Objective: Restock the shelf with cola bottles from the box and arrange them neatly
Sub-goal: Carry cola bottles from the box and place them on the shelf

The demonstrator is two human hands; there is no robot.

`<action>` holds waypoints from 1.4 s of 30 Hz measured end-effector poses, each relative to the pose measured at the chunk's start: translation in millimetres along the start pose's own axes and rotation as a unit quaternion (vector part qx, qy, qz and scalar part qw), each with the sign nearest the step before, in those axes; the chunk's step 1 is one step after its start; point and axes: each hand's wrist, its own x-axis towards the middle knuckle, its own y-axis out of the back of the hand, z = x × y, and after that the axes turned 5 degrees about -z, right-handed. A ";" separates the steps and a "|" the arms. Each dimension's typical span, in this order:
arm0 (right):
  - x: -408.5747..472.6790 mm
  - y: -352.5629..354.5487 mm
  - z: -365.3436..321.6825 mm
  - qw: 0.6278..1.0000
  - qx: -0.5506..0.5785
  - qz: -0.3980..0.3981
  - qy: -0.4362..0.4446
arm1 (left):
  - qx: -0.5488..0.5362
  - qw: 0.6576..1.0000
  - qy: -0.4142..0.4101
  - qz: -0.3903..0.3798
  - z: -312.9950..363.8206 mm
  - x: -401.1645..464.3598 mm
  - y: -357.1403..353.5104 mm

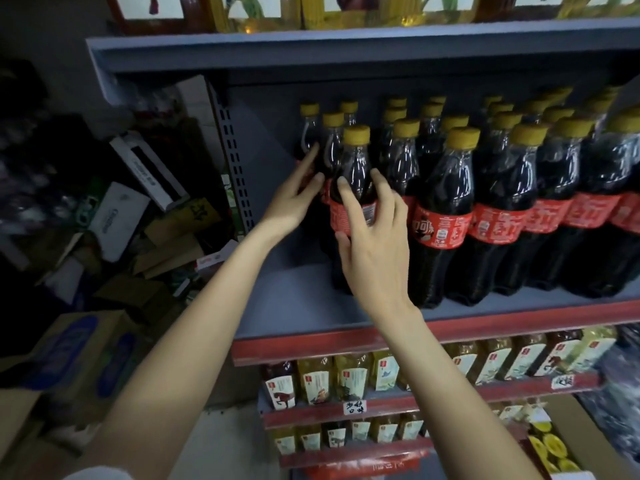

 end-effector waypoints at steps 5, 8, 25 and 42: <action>-10.0 3.0 -5.9 0.996 0.036 0.073 0.021 | -0.020 0.999 0.015 0.023 17.6 -30.1 -1.5; -13.1 6.7 -25.5 0.983 0.102 0.144 0.049 | 0.019 0.998 -0.008 0.055 33.1 -69.4 6.8; -166.1 -106.7 -325.2 0.819 0.506 -0.231 0.141 | 0.410 0.803 0.174 0.396 -47.3 -477.0 198.2; -235.0 -345.2 -579.0 0.684 0.363 -0.589 0.231 | 0.161 0.666 0.558 0.469 -245.0 -676.0 415.8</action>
